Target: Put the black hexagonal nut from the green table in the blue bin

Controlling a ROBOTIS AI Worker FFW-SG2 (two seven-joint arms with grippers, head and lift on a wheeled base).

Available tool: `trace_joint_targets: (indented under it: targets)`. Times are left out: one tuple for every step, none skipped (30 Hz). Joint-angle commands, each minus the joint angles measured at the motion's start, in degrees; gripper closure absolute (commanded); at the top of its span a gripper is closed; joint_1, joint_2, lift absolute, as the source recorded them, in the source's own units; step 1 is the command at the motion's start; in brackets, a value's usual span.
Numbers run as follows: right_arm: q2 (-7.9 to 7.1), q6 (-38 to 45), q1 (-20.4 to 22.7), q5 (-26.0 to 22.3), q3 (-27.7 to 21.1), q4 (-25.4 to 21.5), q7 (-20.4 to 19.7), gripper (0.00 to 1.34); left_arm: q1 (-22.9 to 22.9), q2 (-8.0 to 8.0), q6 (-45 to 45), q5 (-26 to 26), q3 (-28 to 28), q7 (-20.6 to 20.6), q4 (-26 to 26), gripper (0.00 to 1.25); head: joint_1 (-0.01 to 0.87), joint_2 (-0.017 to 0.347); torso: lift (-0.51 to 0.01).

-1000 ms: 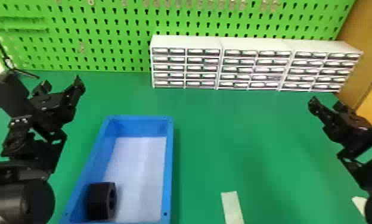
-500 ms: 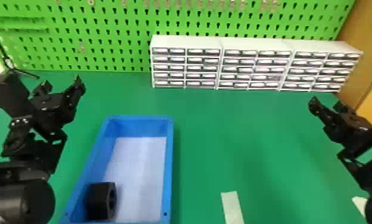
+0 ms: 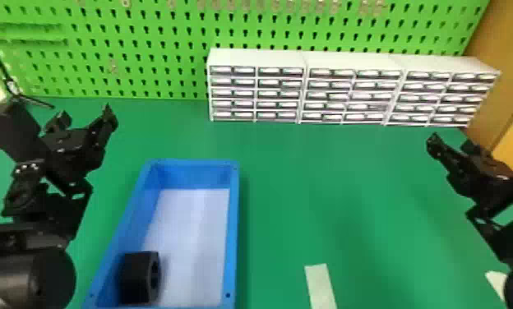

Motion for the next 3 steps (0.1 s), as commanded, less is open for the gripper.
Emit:
trace_joint_targets:
  targets:
    - [0.05,0.0,0.0,0.0,0.0,0.0,0.0,0.46,0.0,0.00,0.0,0.0,0.0,0.0,0.0,0.43,0.692,0.008,-0.097]
    - [-0.04,-0.1,0.0,0.0,0.0,-0.1,0.0,0.46,0.0,0.00,0.0,0.0,0.0,0.0,0.0,0.43,0.692,0.008,-0.097]
    - [0.05,-0.1,0.0,0.0,-0.1,0.0,0.0,0.46,0.0,0.00,0.0,0.0,0.0,0.0,0.0,0.43,0.692,0.008,-0.097]
